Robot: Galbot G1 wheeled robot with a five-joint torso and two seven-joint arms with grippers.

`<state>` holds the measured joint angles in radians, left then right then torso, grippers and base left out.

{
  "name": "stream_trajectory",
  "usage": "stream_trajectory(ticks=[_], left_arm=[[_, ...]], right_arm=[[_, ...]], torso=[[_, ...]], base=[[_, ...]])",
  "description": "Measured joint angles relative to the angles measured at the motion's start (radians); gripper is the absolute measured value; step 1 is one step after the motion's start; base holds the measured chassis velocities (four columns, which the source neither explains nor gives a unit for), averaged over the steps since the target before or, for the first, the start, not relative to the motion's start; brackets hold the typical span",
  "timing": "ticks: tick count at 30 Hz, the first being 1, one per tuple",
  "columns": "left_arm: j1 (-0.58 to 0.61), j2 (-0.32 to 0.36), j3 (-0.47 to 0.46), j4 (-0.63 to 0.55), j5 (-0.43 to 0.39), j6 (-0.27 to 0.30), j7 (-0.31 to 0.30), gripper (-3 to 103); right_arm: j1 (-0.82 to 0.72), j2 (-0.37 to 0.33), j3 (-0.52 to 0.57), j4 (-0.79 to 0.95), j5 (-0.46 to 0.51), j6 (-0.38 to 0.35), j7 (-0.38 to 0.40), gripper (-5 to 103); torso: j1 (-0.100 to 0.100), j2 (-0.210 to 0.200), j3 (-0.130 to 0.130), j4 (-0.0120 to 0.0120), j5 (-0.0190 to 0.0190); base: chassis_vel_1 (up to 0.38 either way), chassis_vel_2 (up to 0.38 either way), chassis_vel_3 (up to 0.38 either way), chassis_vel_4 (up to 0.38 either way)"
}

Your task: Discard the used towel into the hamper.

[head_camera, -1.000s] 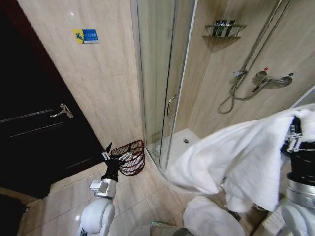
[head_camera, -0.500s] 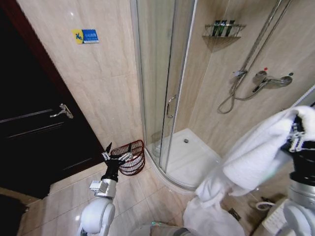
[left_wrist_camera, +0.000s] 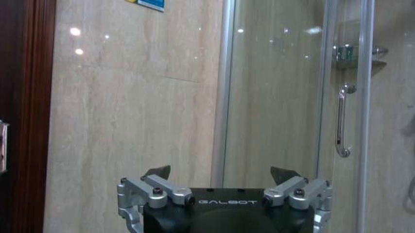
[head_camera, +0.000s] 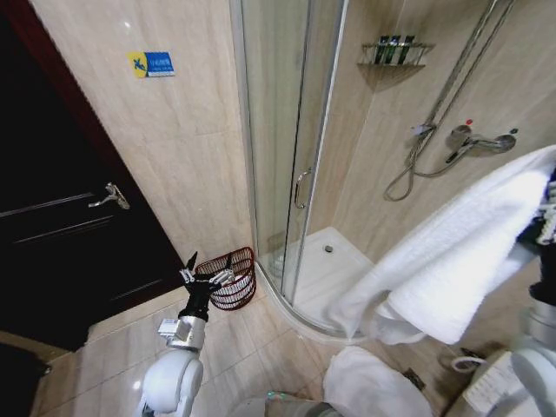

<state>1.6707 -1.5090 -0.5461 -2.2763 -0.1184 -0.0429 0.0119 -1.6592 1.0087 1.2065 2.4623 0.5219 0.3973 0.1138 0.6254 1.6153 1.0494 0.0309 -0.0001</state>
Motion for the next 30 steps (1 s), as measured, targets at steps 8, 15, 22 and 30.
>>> stream_trajectory(ticks=[8,15,22,30], left_arm=[[0.000,0.000,0.000,0.000,0.000,0.000,0.000,100],[0.000,0.000,0.000,0.000,0.000,0.000,0.000,100],[0.000,0.000,0.000,0.000,0.000,0.000,0.000,100],[0.000,0.000,0.000,0.000,0.000,0.000,0.000,100]], right_arm=[[0.008,-0.018,0.023,0.042,0.010,-0.169,0.061,5],[-0.018,0.026,-0.001,0.041,0.025,-0.232,0.106,5],[-0.024,0.040,-0.007,0.040,0.032,-0.231,0.127,5],[-0.042,0.045,0.003,0.039,0.030,-0.218,0.130,5]], torso=[[0.000,0.000,0.000,0.0000,0.0001],[0.000,0.000,0.000,0.0000,0.0002],[0.000,0.000,0.000,0.0000,0.0000],[0.000,0.000,0.000,0.0000,0.0000]], base=[[0.000,0.000,0.000,0.000],[0.000,0.000,0.000,0.000],[0.000,0.000,0.000,0.000],[0.000,0.000,0.000,0.000]])
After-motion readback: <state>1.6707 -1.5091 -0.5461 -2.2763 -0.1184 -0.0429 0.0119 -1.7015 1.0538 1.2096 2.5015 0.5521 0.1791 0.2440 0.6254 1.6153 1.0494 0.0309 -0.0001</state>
